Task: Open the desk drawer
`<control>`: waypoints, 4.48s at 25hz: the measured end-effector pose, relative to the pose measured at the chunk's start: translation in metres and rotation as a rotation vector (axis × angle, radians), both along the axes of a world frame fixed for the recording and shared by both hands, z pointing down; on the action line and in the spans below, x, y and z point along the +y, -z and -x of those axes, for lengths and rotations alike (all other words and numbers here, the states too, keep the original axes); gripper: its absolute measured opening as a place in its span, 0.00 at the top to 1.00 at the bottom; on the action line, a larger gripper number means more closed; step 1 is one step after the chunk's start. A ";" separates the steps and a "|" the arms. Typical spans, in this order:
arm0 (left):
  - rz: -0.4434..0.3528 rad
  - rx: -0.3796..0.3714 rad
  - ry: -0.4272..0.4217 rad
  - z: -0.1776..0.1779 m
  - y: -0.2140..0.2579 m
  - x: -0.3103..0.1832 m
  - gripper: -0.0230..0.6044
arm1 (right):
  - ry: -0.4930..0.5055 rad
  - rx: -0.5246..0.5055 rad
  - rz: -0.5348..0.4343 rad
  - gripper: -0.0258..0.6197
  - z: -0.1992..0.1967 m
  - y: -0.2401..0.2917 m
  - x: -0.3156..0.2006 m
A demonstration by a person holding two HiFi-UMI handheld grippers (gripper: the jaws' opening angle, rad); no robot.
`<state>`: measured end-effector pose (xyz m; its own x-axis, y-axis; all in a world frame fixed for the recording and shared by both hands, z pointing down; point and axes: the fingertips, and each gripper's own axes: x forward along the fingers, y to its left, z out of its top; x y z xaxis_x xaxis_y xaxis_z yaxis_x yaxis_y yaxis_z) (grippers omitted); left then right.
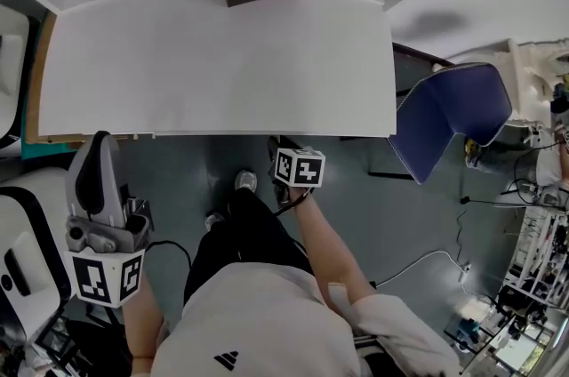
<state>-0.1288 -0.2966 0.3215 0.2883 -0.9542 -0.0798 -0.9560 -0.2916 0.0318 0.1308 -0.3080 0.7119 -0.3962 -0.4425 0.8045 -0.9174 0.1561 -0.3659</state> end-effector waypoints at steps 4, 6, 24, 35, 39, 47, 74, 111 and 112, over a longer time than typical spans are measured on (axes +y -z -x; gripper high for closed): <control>-0.002 -0.003 -0.004 0.006 0.002 0.006 0.96 | -0.009 0.009 -0.003 0.82 0.000 0.000 0.003; -0.002 -0.001 -0.006 0.009 0.002 0.008 0.96 | -0.013 0.016 -0.001 0.82 -0.001 0.000 0.006; -0.029 0.004 -0.032 0.023 0.010 0.041 0.96 | -0.032 0.039 0.006 0.82 -0.005 0.000 0.057; -0.047 0.007 -0.050 0.023 0.014 0.069 0.96 | -0.050 0.044 0.002 0.82 -0.006 -0.002 0.093; -0.057 0.007 -0.053 0.023 0.016 0.079 0.96 | -0.053 0.042 0.007 0.82 -0.006 -0.004 0.107; -0.068 0.008 -0.059 0.020 0.019 0.102 0.96 | -0.060 0.039 0.003 0.82 -0.007 -0.003 0.132; -0.098 -0.014 -0.063 0.021 0.031 0.169 0.96 | -0.075 0.044 -0.027 0.82 -0.010 -0.002 0.190; -0.165 0.015 -0.215 0.004 0.049 0.195 0.96 | -0.181 0.082 -0.470 0.96 -0.019 0.147 0.192; -0.166 0.015 -0.217 0.001 0.050 0.194 0.96 | -0.176 0.083 -0.496 0.96 -0.019 0.157 0.191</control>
